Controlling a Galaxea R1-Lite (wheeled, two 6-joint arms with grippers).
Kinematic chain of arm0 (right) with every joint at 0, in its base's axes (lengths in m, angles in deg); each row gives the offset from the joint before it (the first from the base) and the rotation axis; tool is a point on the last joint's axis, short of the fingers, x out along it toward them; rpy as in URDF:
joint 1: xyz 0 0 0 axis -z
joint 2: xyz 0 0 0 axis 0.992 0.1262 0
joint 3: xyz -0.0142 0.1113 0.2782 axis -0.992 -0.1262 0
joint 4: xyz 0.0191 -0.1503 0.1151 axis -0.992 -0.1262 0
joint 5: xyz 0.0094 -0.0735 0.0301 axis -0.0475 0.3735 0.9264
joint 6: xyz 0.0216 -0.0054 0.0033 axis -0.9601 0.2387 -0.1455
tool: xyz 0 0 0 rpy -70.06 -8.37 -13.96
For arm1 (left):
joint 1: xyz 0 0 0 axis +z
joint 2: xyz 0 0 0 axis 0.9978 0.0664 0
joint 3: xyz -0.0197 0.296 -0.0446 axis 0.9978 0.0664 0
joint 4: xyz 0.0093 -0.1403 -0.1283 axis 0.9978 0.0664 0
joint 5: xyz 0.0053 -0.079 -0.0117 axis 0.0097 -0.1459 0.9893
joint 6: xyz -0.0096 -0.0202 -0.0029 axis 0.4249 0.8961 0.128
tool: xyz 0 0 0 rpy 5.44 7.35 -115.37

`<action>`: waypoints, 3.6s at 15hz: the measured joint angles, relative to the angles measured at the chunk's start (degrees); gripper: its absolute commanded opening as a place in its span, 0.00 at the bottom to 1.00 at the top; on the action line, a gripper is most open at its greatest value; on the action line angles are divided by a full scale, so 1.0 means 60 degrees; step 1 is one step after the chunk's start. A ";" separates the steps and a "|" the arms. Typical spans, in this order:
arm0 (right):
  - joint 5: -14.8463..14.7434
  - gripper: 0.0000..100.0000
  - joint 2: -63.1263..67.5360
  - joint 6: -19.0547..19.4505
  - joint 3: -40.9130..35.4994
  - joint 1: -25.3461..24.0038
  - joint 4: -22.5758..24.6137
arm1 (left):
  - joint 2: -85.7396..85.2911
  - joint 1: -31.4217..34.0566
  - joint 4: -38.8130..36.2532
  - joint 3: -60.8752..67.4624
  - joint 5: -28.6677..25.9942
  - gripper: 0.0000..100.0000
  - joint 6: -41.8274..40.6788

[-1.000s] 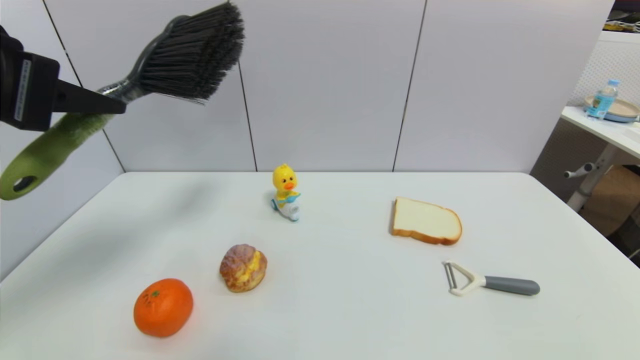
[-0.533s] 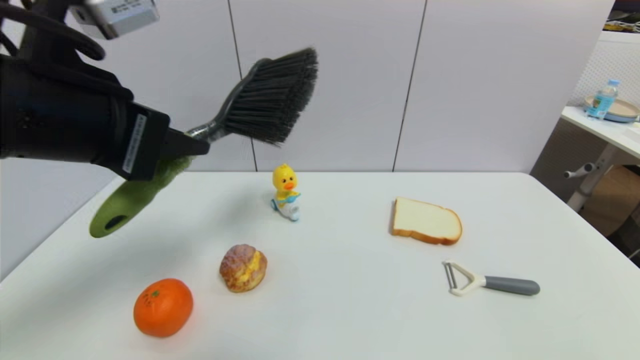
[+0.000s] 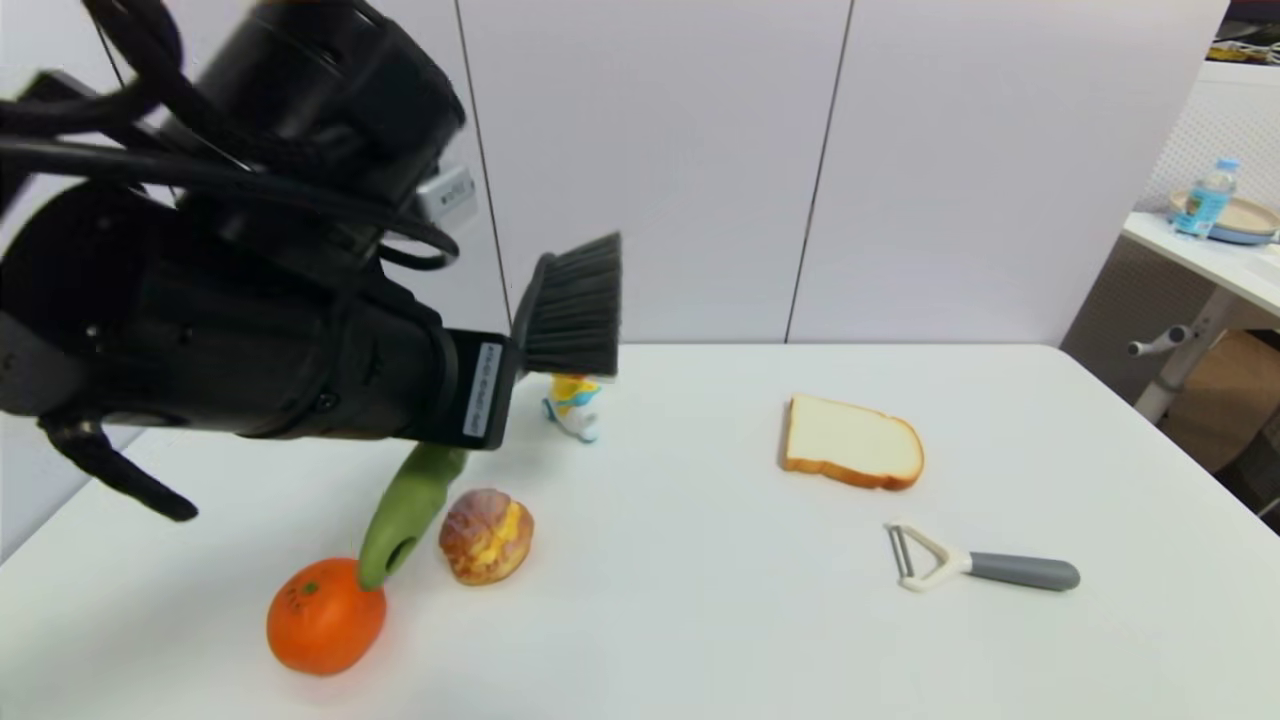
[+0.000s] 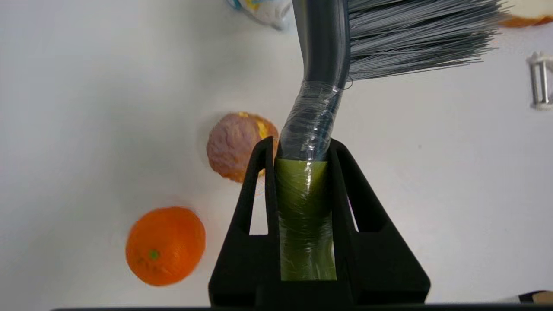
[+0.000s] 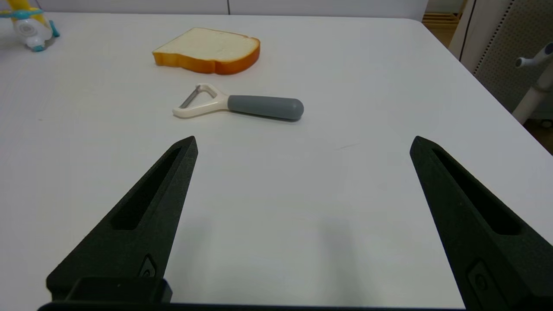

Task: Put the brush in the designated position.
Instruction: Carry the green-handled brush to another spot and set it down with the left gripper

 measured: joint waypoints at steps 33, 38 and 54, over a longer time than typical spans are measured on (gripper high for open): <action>-0.0004 1.00 0.0000 0.0002 0.0000 -0.0004 0.0000 | 0.2916 -0.1185 -0.4057 0.3046 0.0738 0.00 0.2863; 0.0000 1.00 0.0000 0.0002 0.0000 0.0000 0.0000 | 0.3123 -0.1089 -0.4515 0.3147 0.0683 0.00 0.2859; -0.0008 1.00 0.0000 0.0002 0.0000 0.0000 0.0000 | 0.3391 -0.0969 -0.5563 0.3901 0.0583 0.00 0.2706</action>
